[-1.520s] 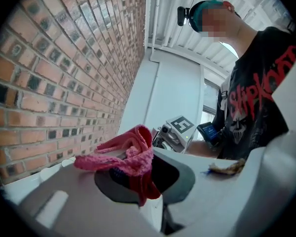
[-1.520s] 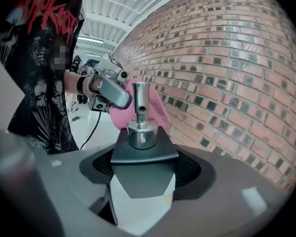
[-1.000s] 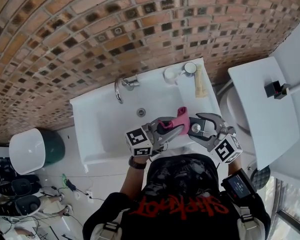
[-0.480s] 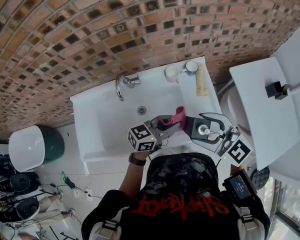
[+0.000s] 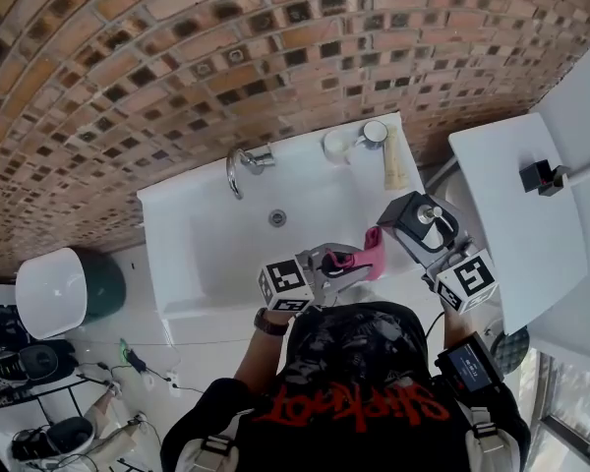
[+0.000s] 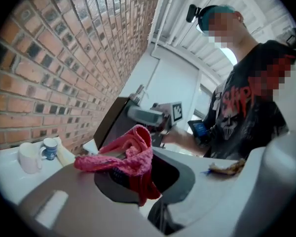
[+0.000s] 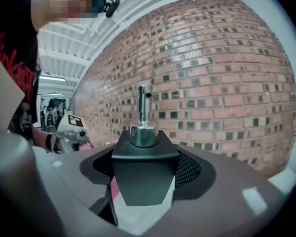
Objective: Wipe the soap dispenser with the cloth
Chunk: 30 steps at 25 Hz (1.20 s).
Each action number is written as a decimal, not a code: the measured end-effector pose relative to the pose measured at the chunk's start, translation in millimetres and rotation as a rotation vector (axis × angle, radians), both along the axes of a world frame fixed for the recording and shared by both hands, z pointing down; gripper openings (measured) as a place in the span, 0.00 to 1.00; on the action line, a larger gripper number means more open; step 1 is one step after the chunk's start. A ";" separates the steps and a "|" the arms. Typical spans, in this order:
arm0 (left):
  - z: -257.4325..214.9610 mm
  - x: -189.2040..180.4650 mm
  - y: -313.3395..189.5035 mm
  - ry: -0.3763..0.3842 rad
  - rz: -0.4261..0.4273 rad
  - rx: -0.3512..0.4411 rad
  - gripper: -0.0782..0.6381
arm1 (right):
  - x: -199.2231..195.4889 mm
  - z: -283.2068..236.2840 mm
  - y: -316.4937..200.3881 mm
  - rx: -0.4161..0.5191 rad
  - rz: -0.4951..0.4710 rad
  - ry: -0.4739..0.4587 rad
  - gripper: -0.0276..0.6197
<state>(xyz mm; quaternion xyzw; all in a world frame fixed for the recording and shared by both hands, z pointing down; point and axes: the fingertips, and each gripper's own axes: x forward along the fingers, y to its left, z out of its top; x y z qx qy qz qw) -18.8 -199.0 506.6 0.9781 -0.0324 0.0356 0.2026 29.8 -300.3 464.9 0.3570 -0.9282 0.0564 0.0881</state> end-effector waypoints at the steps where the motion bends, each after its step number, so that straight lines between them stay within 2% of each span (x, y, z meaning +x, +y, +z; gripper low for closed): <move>1: -12.9 4.0 3.2 0.043 0.004 -0.010 0.17 | 1.1 11.8 -1.4 -0.030 0.027 0.027 0.53; 3: -34.5 11.2 4.7 0.120 -0.016 -0.041 0.17 | -0.3 28.3 -1.3 -0.073 0.060 0.066 0.53; 5: -44.2 18.0 2.5 0.167 -0.047 -0.062 0.17 | -6.9 32.0 1.4 -0.094 0.061 0.045 0.53; 8: -36.2 21.1 -6.1 0.162 -0.120 -0.075 0.17 | -16.1 25.6 2.9 -0.124 0.057 -0.056 0.53; 11: -25.4 9.8 -21.8 0.156 -0.231 -0.114 0.17 | -18.4 15.4 4.9 -0.144 0.026 -0.140 0.53; 13: -16.9 1.1 -30.4 0.147 -0.274 -0.147 0.17 | -22.9 4.3 11.1 -0.119 -0.026 -0.160 0.53; 15: -14.8 -4.8 -31.9 0.143 -0.275 -0.147 0.17 | -25.5 -8.8 17.3 -0.071 -0.071 -0.154 0.53; 17: -8.6 -7.6 -31.4 0.092 -0.277 -0.118 0.17 | -21.0 -27.0 20.9 -0.019 -0.102 -0.176 0.53; 19: 8.7 -12.4 -34.3 0.007 -0.299 -0.111 0.17 | -14.5 -49.8 26.7 0.034 -0.148 -0.222 0.53; 21: 23.9 -20.6 -39.7 -0.057 -0.323 -0.094 0.17 | -13.6 -74.3 41.4 0.081 -0.249 -0.275 0.53; 23: 19.7 -26.1 -38.4 -0.070 -0.290 0.014 0.17 | -22.6 -84.4 67.4 0.107 -0.399 -0.240 0.53; 25: 2.4 -28.6 -33.6 -0.080 -0.219 0.174 0.17 | -35.3 -69.7 96.8 0.095 -0.553 -0.082 0.53; 27: -18.0 -29.6 -28.6 -0.101 -0.128 0.322 0.17 | -50.4 -53.6 120.5 0.130 -0.704 0.061 0.53; 28: -28.3 -29.3 -23.9 -0.112 -0.068 0.384 0.17 | -58.5 -47.8 129.3 0.150 -0.756 0.100 0.53; 30: -47.5 -27.4 -9.9 -0.143 0.077 0.475 0.17 | -71.1 -35.5 140.7 0.152 -0.797 0.154 0.53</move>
